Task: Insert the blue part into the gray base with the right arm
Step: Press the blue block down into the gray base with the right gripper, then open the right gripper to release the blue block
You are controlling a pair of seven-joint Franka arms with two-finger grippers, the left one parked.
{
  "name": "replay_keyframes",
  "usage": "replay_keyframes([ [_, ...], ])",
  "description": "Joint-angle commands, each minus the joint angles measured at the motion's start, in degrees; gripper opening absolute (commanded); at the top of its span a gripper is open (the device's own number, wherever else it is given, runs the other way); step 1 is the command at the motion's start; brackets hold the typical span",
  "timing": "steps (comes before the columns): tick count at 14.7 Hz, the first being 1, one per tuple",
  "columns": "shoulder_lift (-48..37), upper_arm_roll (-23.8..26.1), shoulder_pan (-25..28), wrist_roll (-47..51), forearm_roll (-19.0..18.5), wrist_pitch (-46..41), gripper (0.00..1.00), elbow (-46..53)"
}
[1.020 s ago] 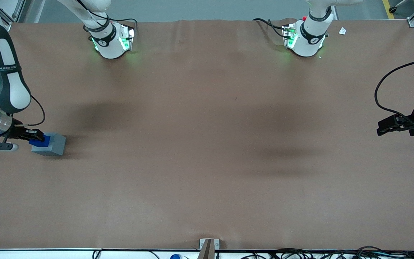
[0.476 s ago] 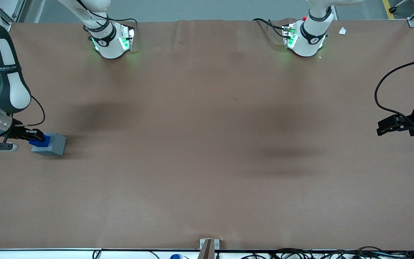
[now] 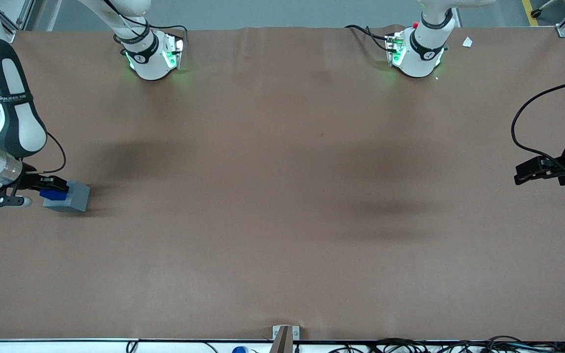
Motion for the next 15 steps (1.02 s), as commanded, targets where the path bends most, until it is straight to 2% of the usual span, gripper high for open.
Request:
replay_keyframes([
  [1,-0.87,0.54,-0.54,-0.36,0.55,-0.66,0.91,-0.23],
  [4,-2.53,0.54,-0.19,-0.36,0.55,-1.54,1.00,-0.14],
  [12,-14.74,0.54,4.64,0.52,0.47,-12.87,1.00,1.79],
  [15,-20.02,0.54,8.06,6.56,0.47,-17.00,1.00,1.88],
])
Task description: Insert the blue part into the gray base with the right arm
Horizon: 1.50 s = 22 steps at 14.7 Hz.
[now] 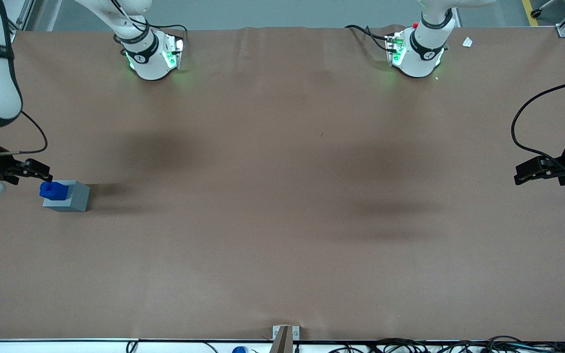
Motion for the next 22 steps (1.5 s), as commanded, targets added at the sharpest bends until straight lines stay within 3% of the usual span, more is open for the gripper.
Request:
replay_keyframes([
  [1,-6.12,-0.09,3.64,5.47,0.40,-3.60,1.00,-1.54],
  [11,-17.56,0.09,10.68,14.27,0.40,-15.12,1.00,-1.19],
  [22,-18.27,1.23,12.18,19.28,0.23,-24.36,1.00,7.33],
])
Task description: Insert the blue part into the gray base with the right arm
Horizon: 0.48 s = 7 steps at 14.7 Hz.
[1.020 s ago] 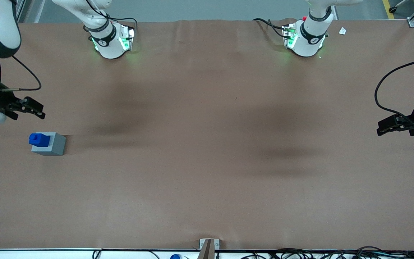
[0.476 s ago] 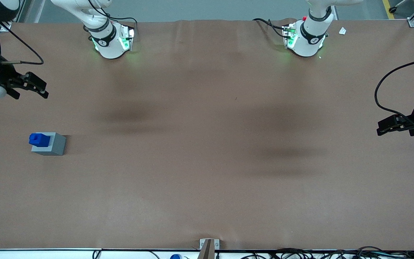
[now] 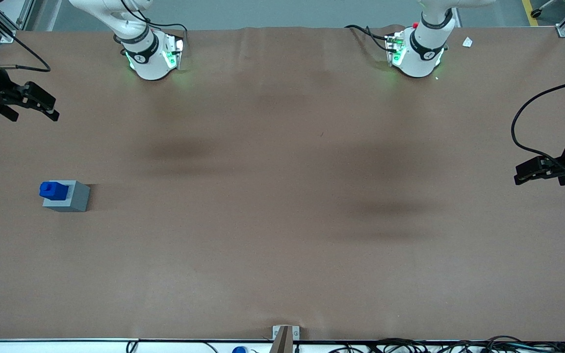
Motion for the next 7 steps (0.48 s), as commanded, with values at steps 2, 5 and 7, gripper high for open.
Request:
replay_keyframes([
  [2,-0.04,0.41,0.62,2.53,0.10,-0.96,1.00,4.37],
  [5,0.13,0.50,0.80,2.62,-0.08,-0.52,1.00,5.62],
  [7,0.22,0.41,0.54,2.71,-0.08,-0.78,1.00,5.97],
])
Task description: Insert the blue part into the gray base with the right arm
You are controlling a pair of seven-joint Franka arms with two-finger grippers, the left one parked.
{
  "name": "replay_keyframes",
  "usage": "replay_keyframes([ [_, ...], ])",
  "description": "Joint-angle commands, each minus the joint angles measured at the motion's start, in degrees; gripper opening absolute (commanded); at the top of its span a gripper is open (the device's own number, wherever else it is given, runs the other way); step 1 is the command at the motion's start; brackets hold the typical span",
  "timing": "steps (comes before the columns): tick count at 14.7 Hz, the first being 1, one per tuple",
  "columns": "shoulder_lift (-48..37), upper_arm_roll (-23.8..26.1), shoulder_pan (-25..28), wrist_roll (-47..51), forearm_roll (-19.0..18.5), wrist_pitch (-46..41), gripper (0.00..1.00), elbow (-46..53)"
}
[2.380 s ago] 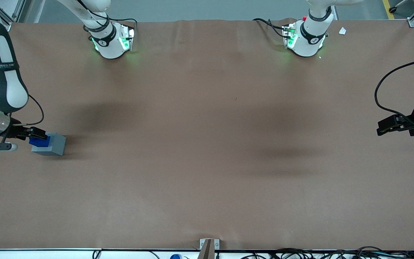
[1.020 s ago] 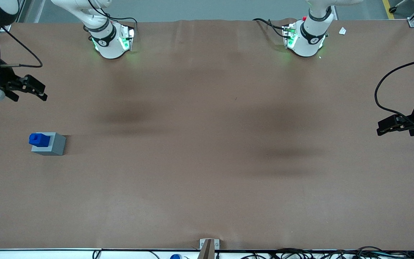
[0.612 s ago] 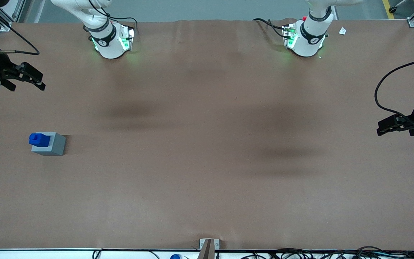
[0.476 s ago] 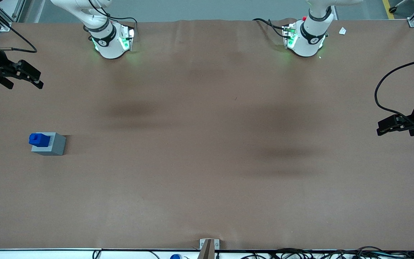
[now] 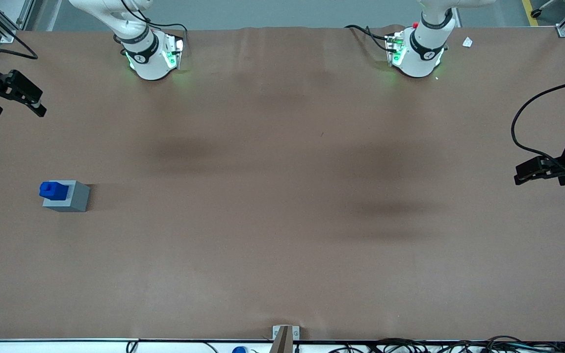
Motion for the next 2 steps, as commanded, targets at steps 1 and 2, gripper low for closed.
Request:
replay_keyframes([
  [1,0.30,-0.24,0.25,0.88,-0.07,-0.87,1.00,1.01],
  [2,0.48,-0.32,0.25,0.62,-0.07,-0.95,1.00,1.19],
])
